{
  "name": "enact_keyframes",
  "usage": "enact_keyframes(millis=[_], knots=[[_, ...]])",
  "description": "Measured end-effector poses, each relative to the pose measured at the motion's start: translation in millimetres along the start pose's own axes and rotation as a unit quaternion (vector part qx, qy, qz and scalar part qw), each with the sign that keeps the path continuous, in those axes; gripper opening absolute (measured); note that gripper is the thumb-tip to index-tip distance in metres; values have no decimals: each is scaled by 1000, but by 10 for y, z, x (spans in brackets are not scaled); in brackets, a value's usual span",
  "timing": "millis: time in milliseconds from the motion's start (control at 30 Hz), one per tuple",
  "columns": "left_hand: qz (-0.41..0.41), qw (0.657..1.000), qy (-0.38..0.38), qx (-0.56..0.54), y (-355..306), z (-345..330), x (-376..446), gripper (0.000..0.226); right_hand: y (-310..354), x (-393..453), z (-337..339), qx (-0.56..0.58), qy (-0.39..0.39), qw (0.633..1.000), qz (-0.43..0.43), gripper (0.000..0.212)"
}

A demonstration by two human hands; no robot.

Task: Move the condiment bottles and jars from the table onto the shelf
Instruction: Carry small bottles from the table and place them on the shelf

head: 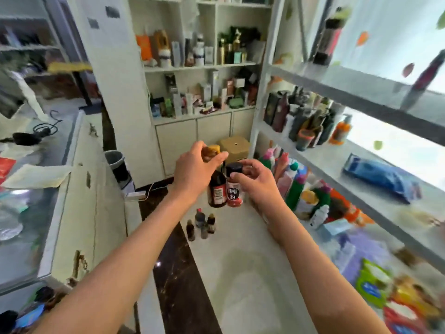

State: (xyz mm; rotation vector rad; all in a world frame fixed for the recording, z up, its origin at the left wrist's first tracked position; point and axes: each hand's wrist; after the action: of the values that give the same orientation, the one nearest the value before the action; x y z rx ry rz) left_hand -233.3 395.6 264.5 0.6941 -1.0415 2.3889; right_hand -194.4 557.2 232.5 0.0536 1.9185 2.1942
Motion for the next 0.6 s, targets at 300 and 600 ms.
enact_keyframes(millis=[300, 600], knots=[[-110, 993, 2, -52, -935, -1154, 909, 42, 235, 324, 1443, 9, -125, 991, 48, 30], [-148, 952, 141, -227, -1623, -2119, 1638, 35, 392, 639, 2551, 14, -226, 972, 67, 24]])
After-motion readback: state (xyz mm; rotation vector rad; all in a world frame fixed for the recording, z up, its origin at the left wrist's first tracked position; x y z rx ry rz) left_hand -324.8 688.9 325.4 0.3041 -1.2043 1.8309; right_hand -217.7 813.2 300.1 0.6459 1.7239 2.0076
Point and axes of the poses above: each hand's wrist, its own x-axis towards the middle knuckle, its own z-axis out of the back of the hand, y = z × x, and after that the axes turned 15 degrees about -z, right-handed
